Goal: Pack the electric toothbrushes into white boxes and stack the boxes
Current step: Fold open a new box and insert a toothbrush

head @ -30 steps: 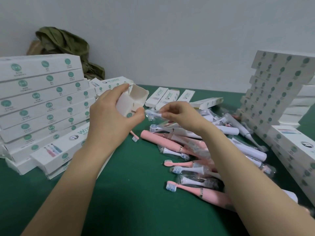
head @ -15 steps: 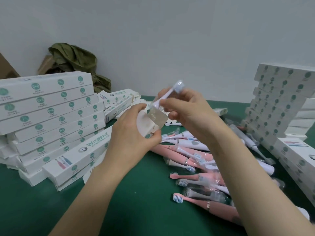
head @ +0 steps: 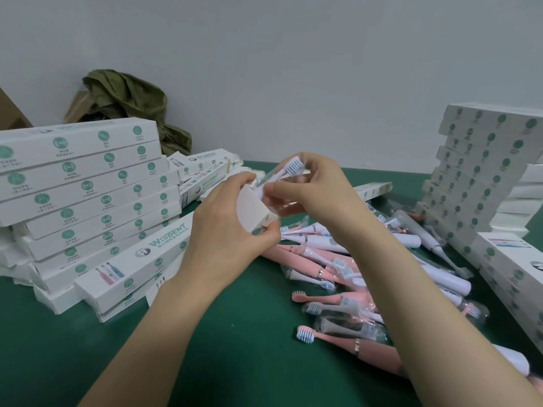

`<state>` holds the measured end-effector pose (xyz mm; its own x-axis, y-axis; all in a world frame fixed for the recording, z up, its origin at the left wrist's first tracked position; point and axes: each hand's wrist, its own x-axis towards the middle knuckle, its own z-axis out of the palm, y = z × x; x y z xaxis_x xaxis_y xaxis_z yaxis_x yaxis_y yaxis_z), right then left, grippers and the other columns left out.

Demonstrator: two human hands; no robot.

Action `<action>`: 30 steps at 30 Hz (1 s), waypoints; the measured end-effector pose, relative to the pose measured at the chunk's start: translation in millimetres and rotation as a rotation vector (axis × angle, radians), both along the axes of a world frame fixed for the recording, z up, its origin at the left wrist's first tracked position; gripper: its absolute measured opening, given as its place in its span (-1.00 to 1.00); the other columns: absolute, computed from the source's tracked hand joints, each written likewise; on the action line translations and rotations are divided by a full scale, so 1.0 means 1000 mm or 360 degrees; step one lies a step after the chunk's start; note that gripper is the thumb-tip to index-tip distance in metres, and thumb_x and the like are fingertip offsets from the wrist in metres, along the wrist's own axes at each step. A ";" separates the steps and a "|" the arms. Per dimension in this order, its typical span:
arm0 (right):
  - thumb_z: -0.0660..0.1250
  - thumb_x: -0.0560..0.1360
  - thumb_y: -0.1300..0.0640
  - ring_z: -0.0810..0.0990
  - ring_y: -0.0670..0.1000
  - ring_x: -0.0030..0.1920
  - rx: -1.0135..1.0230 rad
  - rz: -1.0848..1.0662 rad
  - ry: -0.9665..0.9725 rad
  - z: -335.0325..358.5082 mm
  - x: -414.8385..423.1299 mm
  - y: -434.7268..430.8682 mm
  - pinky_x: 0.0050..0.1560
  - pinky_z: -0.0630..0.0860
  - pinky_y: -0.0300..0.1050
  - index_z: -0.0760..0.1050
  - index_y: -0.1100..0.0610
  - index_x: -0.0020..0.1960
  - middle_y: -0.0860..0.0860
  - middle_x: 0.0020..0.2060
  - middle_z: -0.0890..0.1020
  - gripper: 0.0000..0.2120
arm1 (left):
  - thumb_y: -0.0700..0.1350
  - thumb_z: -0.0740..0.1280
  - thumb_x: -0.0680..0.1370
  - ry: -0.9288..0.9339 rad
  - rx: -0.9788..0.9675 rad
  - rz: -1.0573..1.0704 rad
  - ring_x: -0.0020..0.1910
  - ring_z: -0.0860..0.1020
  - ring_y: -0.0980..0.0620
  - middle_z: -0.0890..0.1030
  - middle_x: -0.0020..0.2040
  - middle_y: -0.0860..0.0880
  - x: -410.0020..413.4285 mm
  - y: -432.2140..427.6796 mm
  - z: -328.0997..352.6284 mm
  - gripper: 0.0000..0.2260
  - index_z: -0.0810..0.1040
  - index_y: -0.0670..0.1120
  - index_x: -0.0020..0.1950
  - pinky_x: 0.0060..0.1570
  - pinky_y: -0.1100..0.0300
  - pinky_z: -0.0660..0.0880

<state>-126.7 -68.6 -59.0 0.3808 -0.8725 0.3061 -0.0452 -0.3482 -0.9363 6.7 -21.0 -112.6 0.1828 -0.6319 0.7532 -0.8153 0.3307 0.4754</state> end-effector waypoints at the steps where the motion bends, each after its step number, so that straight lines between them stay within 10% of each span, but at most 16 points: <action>1: 0.44 0.41 0.34 0.67 0.06 -0.31 -0.0054 -0.0047 0.0084 -0.001 0.001 0.001 -0.23 0.66 -0.03 0.49 0.24 -0.07 0.18 -0.27 0.68 -0.83 | -0.13 0.52 0.27 -0.0017 0.0002 0.0001 -0.03 0.40 0.20 0.54 0.02 0.06 -0.001 0.000 0.000 -0.47 0.51 -0.12 0.22 -0.03 0.55 0.23; 8: 0.44 0.42 0.32 0.62 -0.06 -0.38 0.0053 -0.0062 -0.0109 -0.012 0.008 -0.002 -0.33 0.60 -0.15 0.51 0.38 -0.01 0.04 -0.39 0.63 -0.80 | -0.18 0.53 0.27 -0.0042 -0.0029 0.0009 0.06 0.44 0.14 0.59 0.10 -0.03 0.000 0.001 -0.003 -0.45 0.51 -0.16 0.24 0.05 0.59 0.19; 15: 0.26 0.51 0.23 0.52 -0.02 -0.23 -0.0155 0.0005 0.0526 -0.015 0.011 -0.003 -0.15 0.49 -0.09 0.50 0.15 -0.11 0.00 -0.23 0.55 -0.94 | -0.20 0.53 0.25 -0.0131 0.0076 -0.0017 0.06 0.41 0.12 0.60 0.11 -0.06 -0.002 -0.004 -0.007 -0.42 0.51 -0.19 0.25 -0.03 0.38 0.22; 19: 0.23 0.54 0.19 0.47 0.04 -0.19 0.0213 0.0202 0.0234 -0.006 -0.002 -0.006 -0.18 0.57 -0.10 0.50 0.33 0.05 0.15 -0.14 0.48 -0.79 | -0.18 0.53 0.28 -0.0144 0.0088 0.0000 0.12 0.44 0.07 0.59 0.15 -0.06 -0.003 -0.002 -0.010 -0.42 0.49 -0.18 0.29 0.04 0.37 0.24; 24: 0.38 0.49 0.24 0.62 0.03 -0.35 -0.0079 -0.0172 0.0168 -0.007 -0.004 -0.007 -0.32 0.61 -0.09 0.45 0.22 0.00 0.19 -0.18 0.65 -0.86 | -0.05 0.47 0.31 -0.0120 0.0034 0.0046 0.14 0.40 0.13 0.57 0.16 -0.03 -0.005 0.000 -0.009 -0.43 0.49 -0.16 0.29 0.14 0.13 0.33; 30: 0.36 0.50 0.28 0.69 -0.03 -0.14 -0.0304 -0.0061 0.0226 -0.006 -0.001 -0.005 0.01 0.59 -0.11 0.55 0.13 0.04 0.02 -0.05 0.66 -0.86 | -0.07 0.41 0.28 -0.0038 -0.0046 0.0073 0.04 0.44 0.11 0.60 0.08 -0.09 -0.005 0.001 -0.003 -0.46 0.52 -0.19 0.24 0.06 0.58 0.20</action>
<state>-127.3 -73.4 -64.8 0.3997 -0.8186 0.4125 -0.1886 -0.5138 -0.8369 1.3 -20.4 -115.5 0.1926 -0.6011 0.7756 -0.8409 0.3063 0.4462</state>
